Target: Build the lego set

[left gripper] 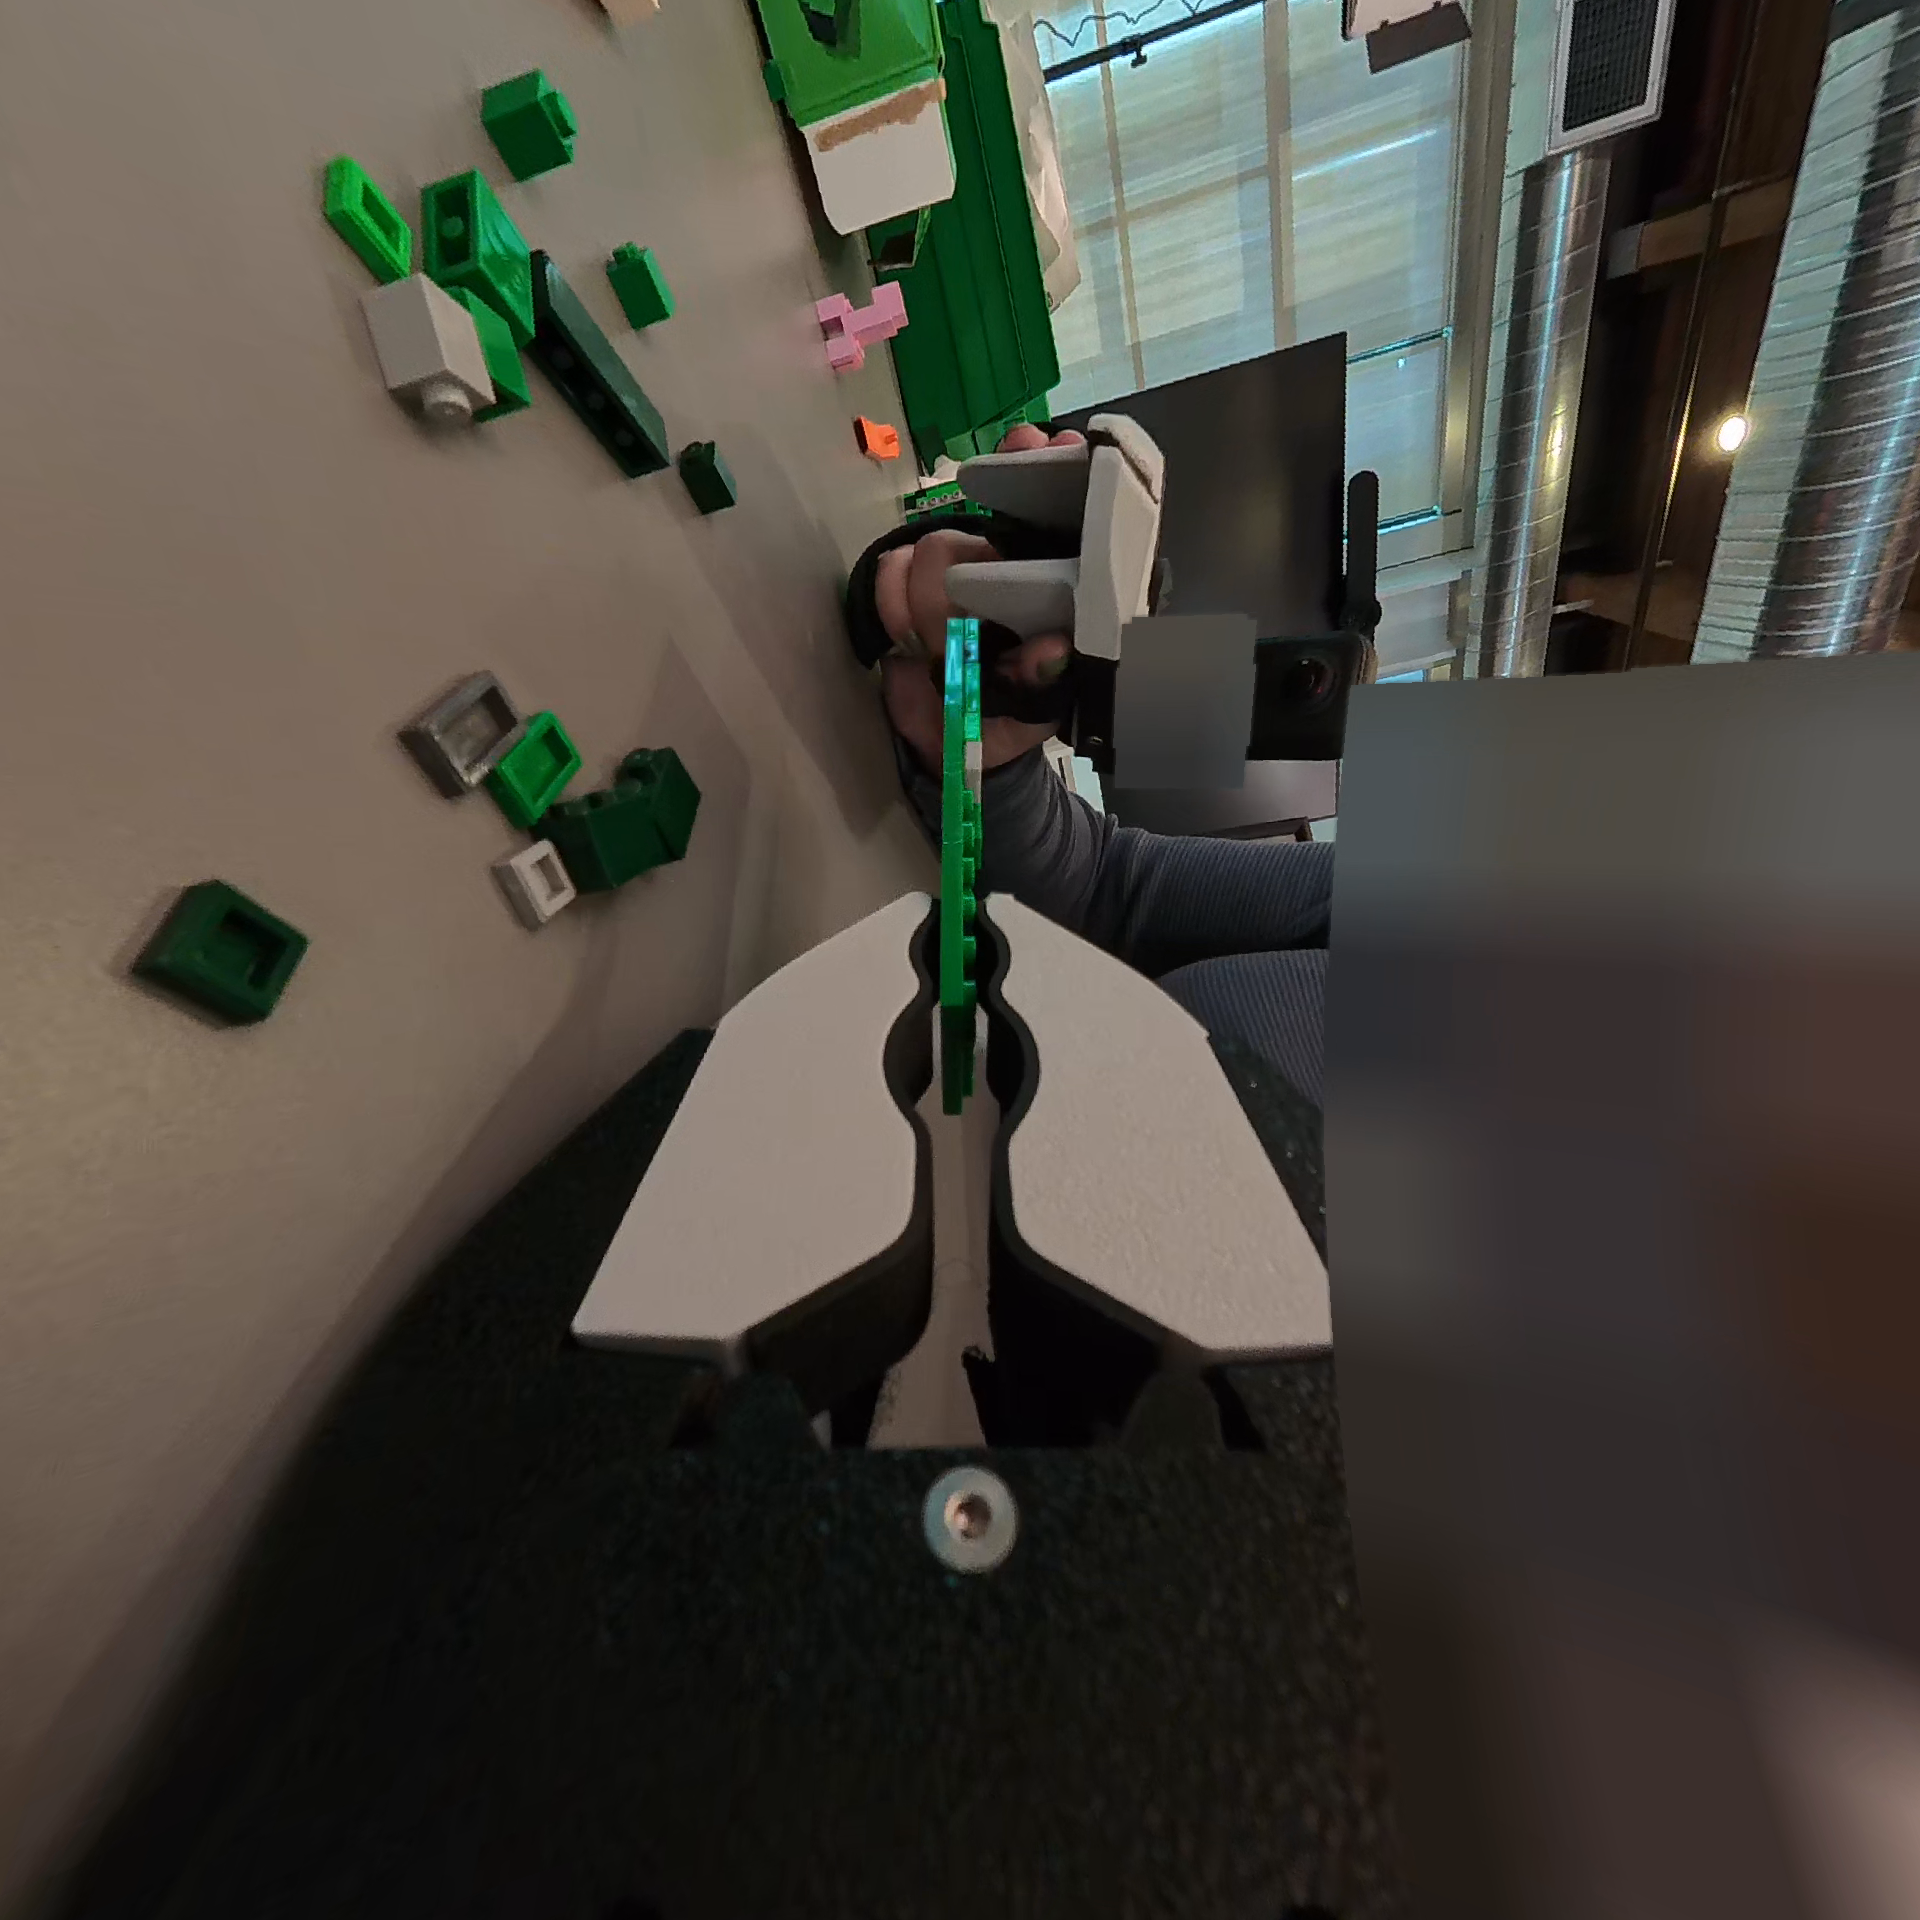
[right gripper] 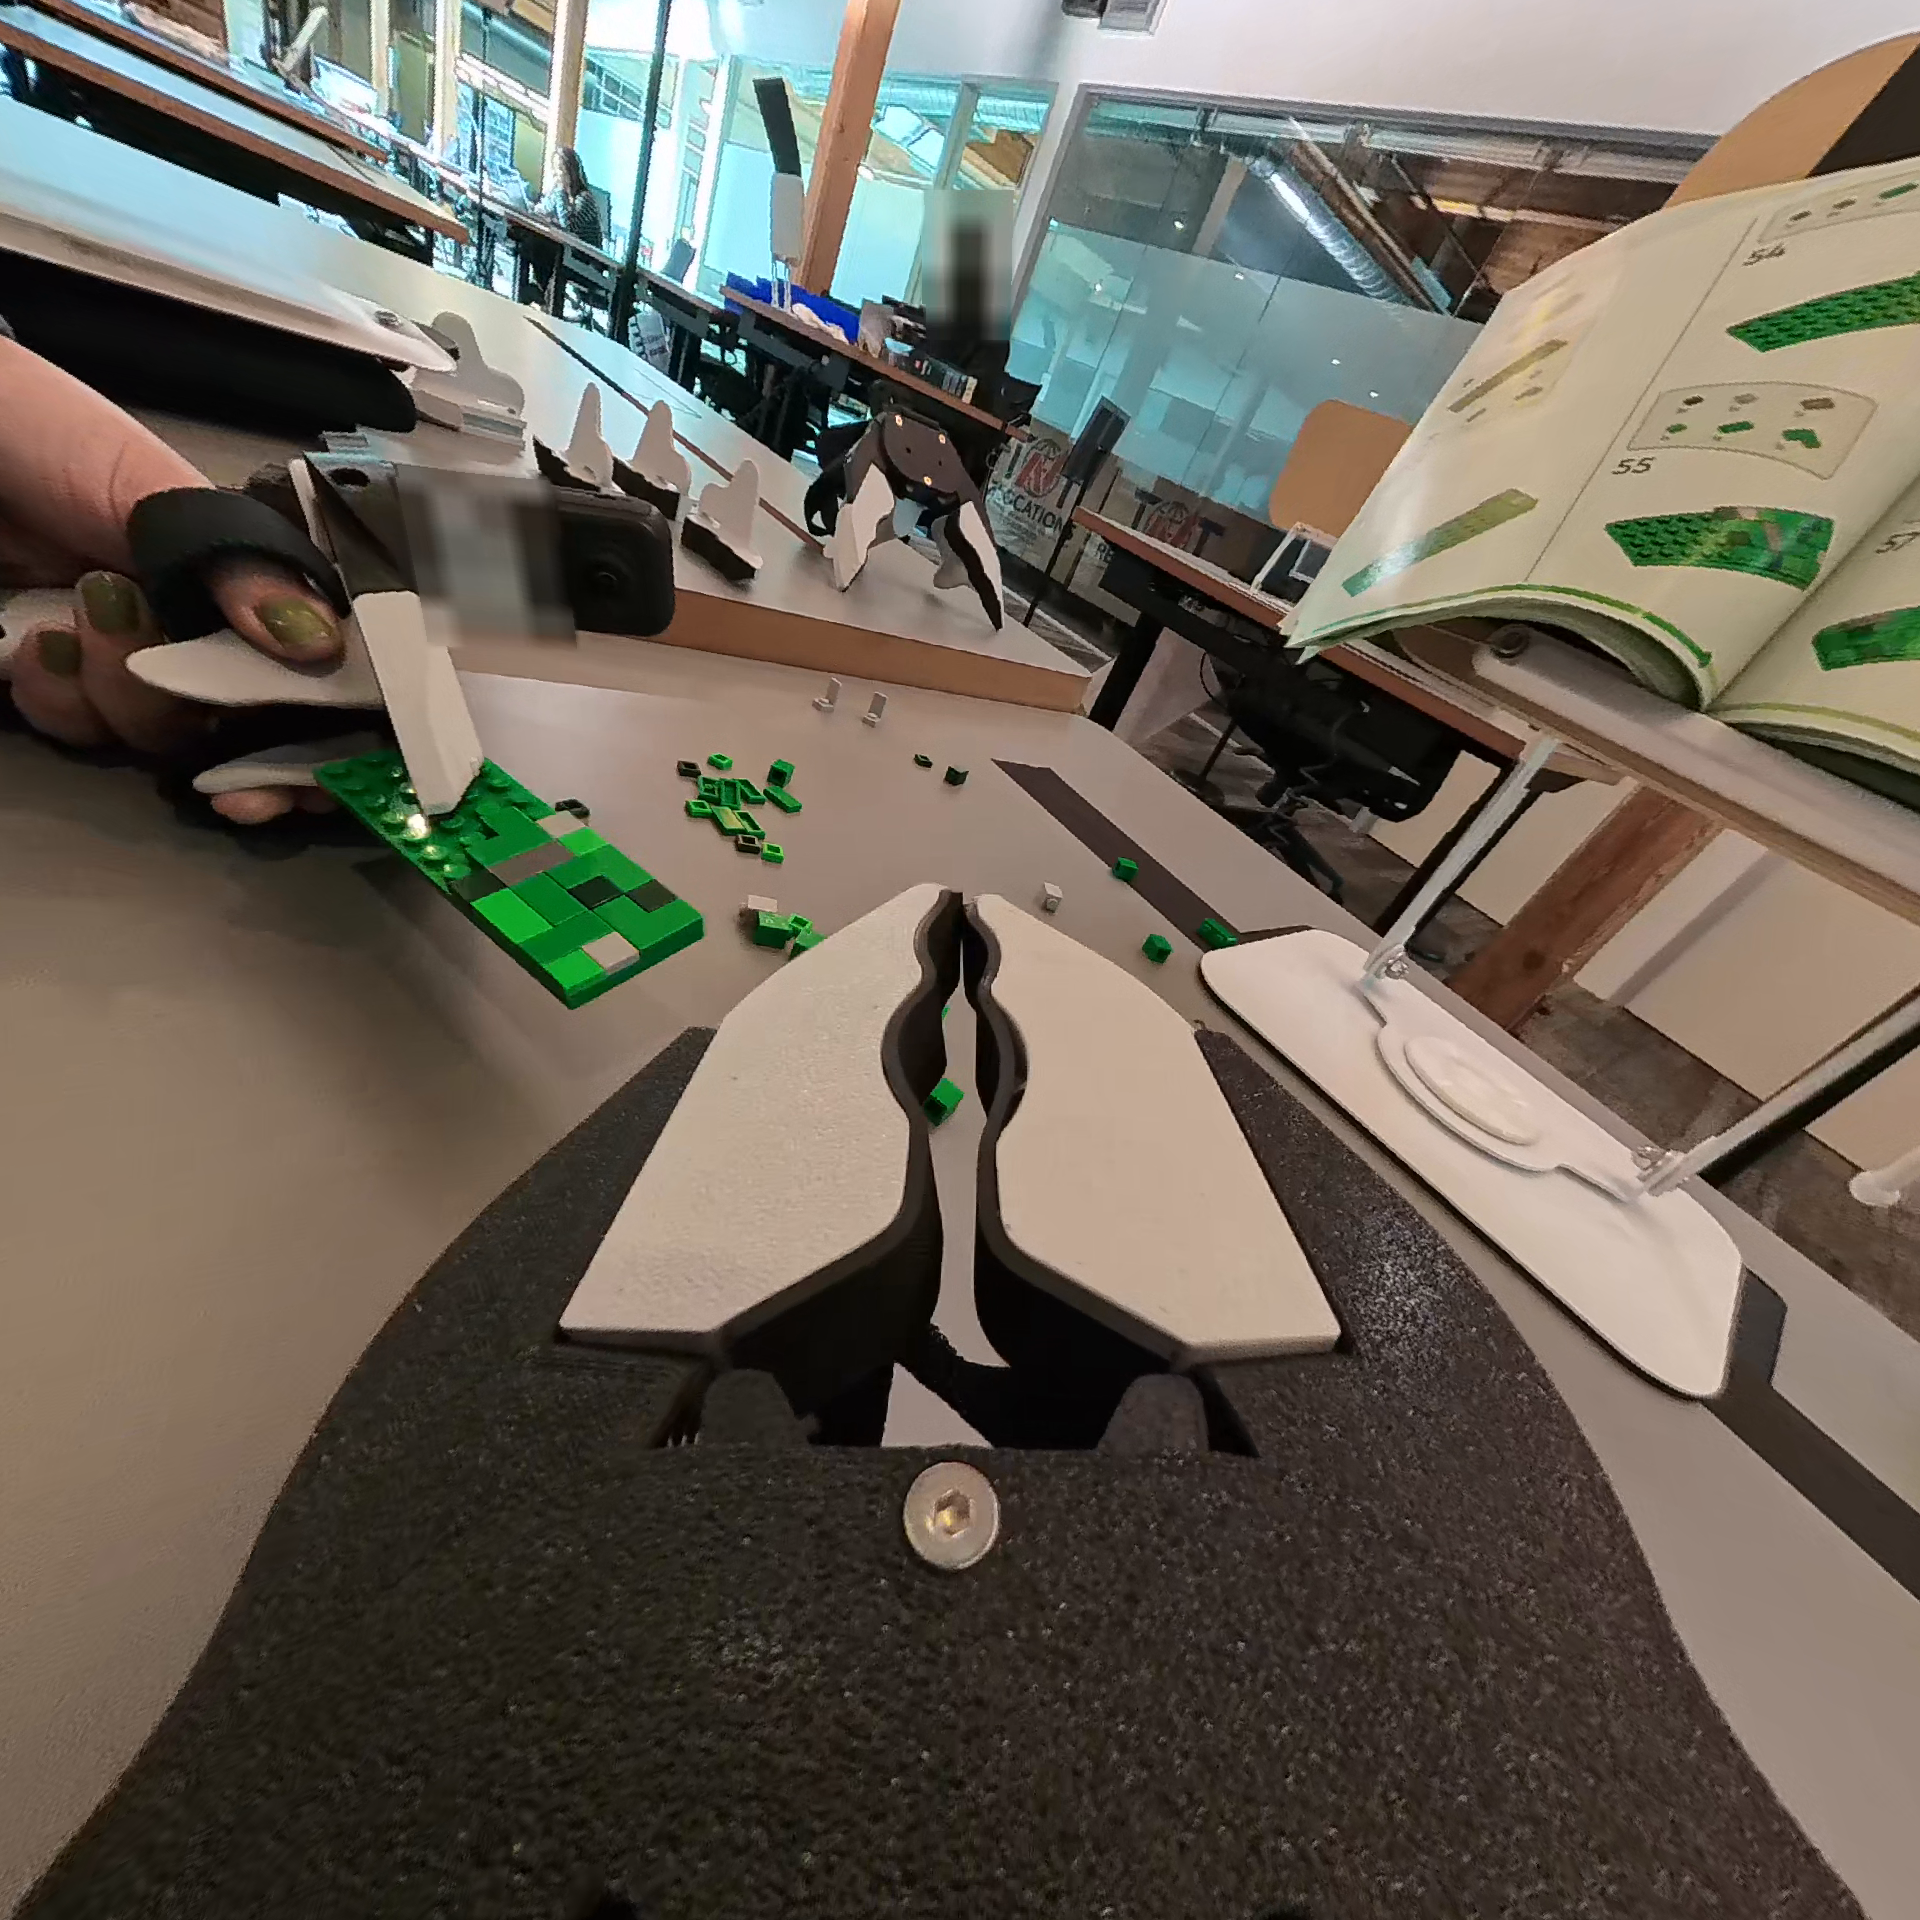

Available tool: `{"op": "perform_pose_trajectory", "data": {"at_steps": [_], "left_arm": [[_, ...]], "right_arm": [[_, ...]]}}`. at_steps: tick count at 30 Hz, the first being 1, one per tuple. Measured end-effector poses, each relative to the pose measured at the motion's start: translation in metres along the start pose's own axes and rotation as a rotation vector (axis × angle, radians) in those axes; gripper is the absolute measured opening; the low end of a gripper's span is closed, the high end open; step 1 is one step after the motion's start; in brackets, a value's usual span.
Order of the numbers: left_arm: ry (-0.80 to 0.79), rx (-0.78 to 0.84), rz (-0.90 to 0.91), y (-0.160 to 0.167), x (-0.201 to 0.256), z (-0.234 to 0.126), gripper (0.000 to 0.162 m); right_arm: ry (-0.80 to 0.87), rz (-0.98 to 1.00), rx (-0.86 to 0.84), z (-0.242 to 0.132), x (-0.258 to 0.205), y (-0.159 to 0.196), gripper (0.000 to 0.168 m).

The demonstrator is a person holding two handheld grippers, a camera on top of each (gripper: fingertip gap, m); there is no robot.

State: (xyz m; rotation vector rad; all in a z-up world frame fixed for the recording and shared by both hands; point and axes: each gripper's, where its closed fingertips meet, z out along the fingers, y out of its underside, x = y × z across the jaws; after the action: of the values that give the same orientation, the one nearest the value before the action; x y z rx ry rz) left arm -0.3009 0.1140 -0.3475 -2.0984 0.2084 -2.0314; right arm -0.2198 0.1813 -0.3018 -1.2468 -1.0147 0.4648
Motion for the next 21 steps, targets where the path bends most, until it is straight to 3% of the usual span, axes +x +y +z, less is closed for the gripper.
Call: {"op": "perform_pose_trajectory", "data": {"at_steps": [6, 11, 14, 18, 21], "left_arm": [[0.002, -0.019, 0.002, 0.005, 0.001, -0.003, 0.004], [0.016, -0.086, 0.005, 0.018, 0.004, -0.004, 0.004], [0.02, -0.105, 0.003, 0.021, 0.004, -0.004, 0.004], [0.02, -0.099, 0.002, 0.02, 0.004, -0.004, 0.004], [0.019, -0.098, 0.002, 0.02, 0.004, -0.004, 0.004]], "right_arm": [[-0.025, -0.027, -0.02, 0.002, -0.005, 0.002, 0.0], [-0.335, 0.059, -0.126, 0.017, -0.028, 0.01, 0.0], [-0.49, 0.122, -0.289, 0.042, -0.027, 0.02, 0.0], [-0.575, 0.091, -0.368, 0.086, -0.025, 0.008, 0.001], [-0.701, 0.019, -0.511, 0.114, -0.047, 0.012, 0.017]]}}
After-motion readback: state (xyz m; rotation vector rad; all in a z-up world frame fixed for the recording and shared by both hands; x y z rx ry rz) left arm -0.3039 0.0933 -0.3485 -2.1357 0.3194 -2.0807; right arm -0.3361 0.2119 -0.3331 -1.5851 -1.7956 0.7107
